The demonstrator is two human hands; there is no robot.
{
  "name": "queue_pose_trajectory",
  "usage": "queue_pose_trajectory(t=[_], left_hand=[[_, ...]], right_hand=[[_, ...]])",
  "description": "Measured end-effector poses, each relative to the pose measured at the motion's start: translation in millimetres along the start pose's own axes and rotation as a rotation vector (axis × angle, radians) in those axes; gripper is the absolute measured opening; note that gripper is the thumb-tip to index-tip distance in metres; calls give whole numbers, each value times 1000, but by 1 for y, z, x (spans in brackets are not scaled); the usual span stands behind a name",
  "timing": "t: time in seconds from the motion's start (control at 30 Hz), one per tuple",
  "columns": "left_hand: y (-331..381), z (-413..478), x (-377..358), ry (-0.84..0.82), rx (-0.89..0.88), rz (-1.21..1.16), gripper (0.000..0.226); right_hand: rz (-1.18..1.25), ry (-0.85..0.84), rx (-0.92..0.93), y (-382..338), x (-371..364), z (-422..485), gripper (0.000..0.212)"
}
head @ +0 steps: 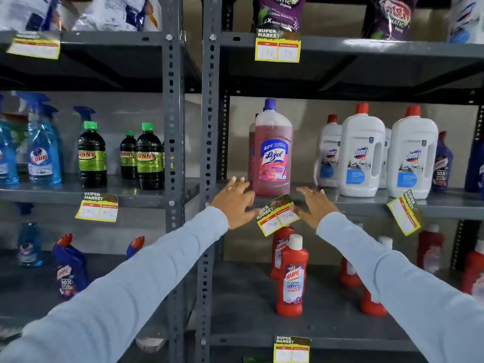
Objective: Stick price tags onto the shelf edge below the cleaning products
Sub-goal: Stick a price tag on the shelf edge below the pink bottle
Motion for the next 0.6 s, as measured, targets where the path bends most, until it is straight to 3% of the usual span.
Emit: queue_pose_trajectory(t=[0.07,0.27,0.6], left_hand=[[0,2,-20,-129,34,-60,43],[-1,9,-41,-66,98,-159,59],[-4,14,-44,-42,192,-256,38]], right_hand=[[-95,-18,15,-2,-4,6,48],[-182,-45,65,-22,-4,19,39],[-313,-72,39,-48,0,20,32]])
Point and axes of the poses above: each hand's wrist, its own z-axis towards the middle knuckle, its own x-axis out of the back of the hand, y = z × x, the point moved 7 cm from there along z, towards the middle knuckle, and after that the axes turned 5 degrees about z, right-handed, at the moved point
